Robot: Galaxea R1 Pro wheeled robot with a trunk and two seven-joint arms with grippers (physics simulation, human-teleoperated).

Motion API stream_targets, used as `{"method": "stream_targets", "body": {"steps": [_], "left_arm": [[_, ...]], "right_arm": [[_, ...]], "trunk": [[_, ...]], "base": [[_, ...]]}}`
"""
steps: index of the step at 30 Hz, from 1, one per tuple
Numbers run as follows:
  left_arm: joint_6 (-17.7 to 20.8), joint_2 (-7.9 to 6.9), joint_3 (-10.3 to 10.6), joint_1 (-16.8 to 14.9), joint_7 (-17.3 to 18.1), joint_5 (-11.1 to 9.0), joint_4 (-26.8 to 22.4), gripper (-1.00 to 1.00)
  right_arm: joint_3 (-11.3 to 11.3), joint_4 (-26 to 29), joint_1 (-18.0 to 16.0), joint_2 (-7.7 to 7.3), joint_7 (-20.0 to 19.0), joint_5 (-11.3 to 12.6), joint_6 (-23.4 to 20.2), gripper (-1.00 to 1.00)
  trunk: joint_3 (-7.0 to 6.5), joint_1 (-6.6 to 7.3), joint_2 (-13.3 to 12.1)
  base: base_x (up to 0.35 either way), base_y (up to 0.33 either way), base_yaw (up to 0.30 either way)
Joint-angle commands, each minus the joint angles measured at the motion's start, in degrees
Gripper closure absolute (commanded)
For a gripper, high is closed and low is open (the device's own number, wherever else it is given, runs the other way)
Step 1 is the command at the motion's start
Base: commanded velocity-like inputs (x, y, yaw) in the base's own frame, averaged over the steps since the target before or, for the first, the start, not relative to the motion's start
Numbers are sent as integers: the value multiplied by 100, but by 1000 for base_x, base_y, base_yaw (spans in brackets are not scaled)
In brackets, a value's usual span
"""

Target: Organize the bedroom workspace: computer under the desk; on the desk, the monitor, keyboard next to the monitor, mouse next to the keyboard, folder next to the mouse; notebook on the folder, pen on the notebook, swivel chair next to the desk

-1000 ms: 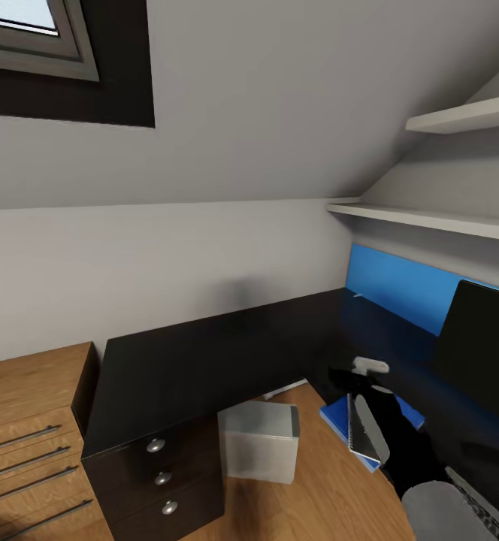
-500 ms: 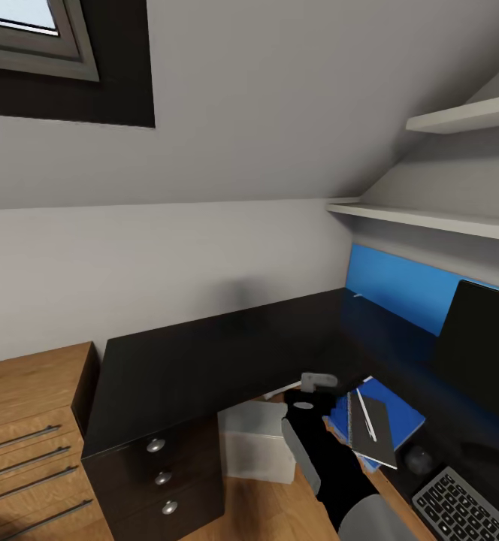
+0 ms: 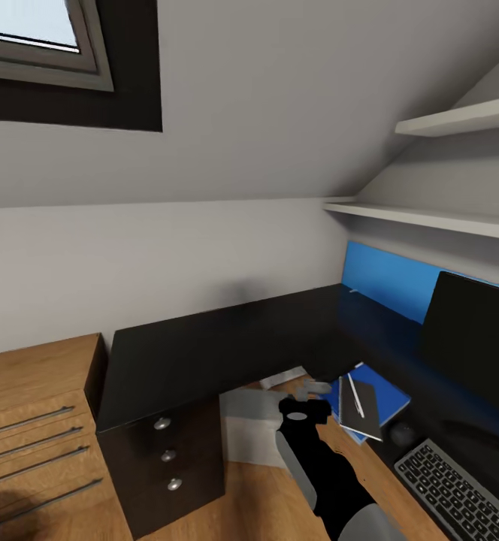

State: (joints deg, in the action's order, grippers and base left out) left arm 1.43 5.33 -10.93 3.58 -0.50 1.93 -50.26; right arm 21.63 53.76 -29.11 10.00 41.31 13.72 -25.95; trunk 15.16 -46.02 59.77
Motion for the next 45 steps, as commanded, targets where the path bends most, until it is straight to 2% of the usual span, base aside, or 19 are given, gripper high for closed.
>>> {"method": "stream_targets", "body": {"steps": [1,3,7,8,10,12,16,20,28,33,42,43,44,45], "left_arm": [[13,-22,-11,2,-7,18,-18,-100],[11,-64,-12,2,-8,15,-28,-100],[8,-119,-25,2,-11,0,-65,-100],[7,-132,-67,2,-11,-24,-98,-100],[7,-139,-154,2,-12,-60,-133,-100],[7,-138,-407,2,-8,-118,-208,-100],[7,-141,-502,2,-5,-137,-236,-100],[6,-133,-546,2,-8,-145,-249,-100],[8,-129,-564,2,-11,-153,-241,-100],[21,-116,-564,2,-8,-147,-37,-100],[58,-115,-528,-46,16,-48,696,-100],[60,-116,-523,-94,15,-10,808,-100],[55,-127,-518,-164,15,32,927,-100],[52,-129,-518,-175,15,38,944,-100]], "right_arm": [[13,-13,21,0,29,30,-3,-100],[14,-82,61,0,14,33,112,-100],[57,-553,110,0,-13,30,712,-100],[132,-840,119,0,-18,28,1005,-100],[267,-1153,124,0,-23,24,1290,-100],[754,-1869,131,0,-27,22,1904,-100],[1062,-2262,133,0,-28,29,2234,-100],[1223,-2721,135,0,-90,27,2444,-100],[1276,-3451,140,0,-651,26,2865,-100],[1279,-4366,136,0,-1453,4,3609,-100],[1281,-4737,147,0,-1807,19,4193,-100],[1281,-4822,155,-9,-1824,25,4357,-100],[1282,-5008,163,-34,-1842,31,4726,-100],[1282,-5048,164,-37,-1844,32,4813,-100]], "trunk": [[6,3,5],[6,3,5],[6,3,5],[6,3,5],[7,3,5],[10,3,5],[-35,69,-115],[-96,156,-275],[-219,332,-596],[-307,442,-797],[-468,640,-1158],[-486,662,-1198],[-504,683,-1238],[-522,705,-1278]], "base": [[-330,-76,12],[-330,-96,55],[-289,-113,179],[-177,-61,233],[-128,-44,246],[-48,-16,265],[-22,-8,271],[-9,-3,273],[-2,-1,173],[0,0,28],[0,0,4],[0,0,0],[0,0,0],[0,0,0]]}}
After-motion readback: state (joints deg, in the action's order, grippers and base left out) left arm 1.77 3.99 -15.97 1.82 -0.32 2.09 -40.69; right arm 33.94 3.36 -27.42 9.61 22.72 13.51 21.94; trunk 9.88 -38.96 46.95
